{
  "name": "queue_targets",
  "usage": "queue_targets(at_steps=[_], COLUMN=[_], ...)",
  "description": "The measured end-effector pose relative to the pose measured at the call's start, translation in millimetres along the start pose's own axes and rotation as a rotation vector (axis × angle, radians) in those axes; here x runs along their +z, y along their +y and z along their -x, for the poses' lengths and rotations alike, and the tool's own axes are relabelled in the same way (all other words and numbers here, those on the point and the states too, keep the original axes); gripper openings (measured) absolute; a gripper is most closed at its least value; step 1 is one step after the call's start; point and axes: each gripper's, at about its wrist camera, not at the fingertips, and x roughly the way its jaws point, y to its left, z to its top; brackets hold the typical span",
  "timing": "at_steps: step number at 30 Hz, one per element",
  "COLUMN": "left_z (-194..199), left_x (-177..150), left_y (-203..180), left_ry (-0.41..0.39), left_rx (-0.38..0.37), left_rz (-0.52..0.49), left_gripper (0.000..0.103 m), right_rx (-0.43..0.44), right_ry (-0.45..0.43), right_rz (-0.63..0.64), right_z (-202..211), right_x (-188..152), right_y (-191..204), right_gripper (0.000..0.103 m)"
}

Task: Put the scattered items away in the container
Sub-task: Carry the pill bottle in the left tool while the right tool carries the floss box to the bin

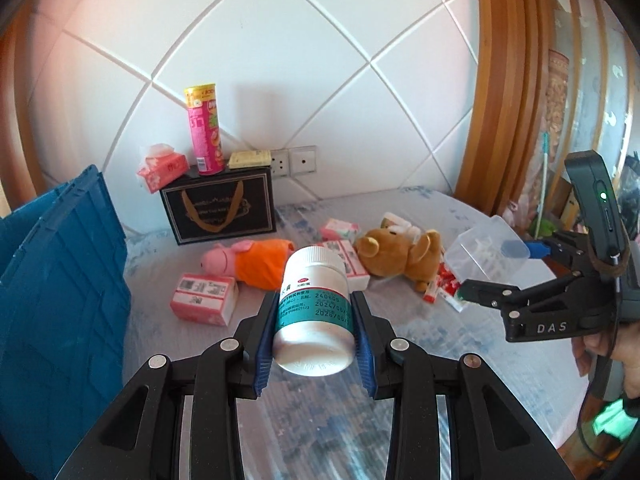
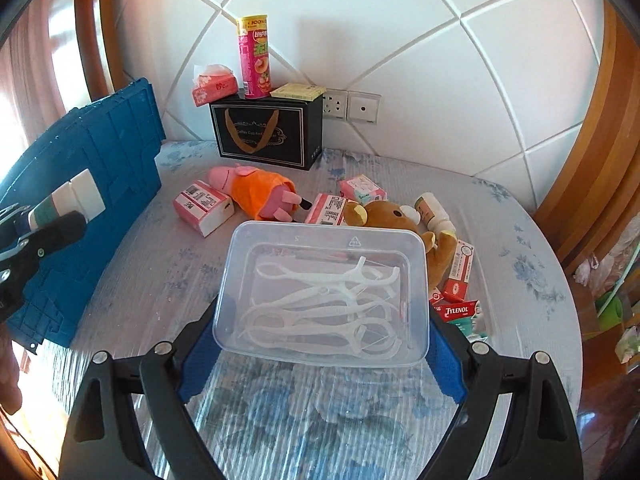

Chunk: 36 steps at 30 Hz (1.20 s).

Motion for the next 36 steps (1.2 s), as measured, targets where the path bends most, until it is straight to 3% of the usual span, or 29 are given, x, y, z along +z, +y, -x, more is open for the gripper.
queue_targets(at_steps=[20, 36], left_z=[83.2, 140.0], left_x=[15.0, 27.5], left_y=[33.4, 123.9], left_ry=[-0.007, -0.096], left_rx=[0.034, 0.127], left_rz=[-0.007, 0.109], left_gripper=[0.034, 0.034], right_rx=[0.0, 0.025], right_ry=[-0.08, -0.15], right_rz=[-0.002, 0.123], right_z=[105.5, 128.0], right_x=[18.3, 71.3], right_y=[48.1, 136.0], right_gripper=[0.089, 0.089])
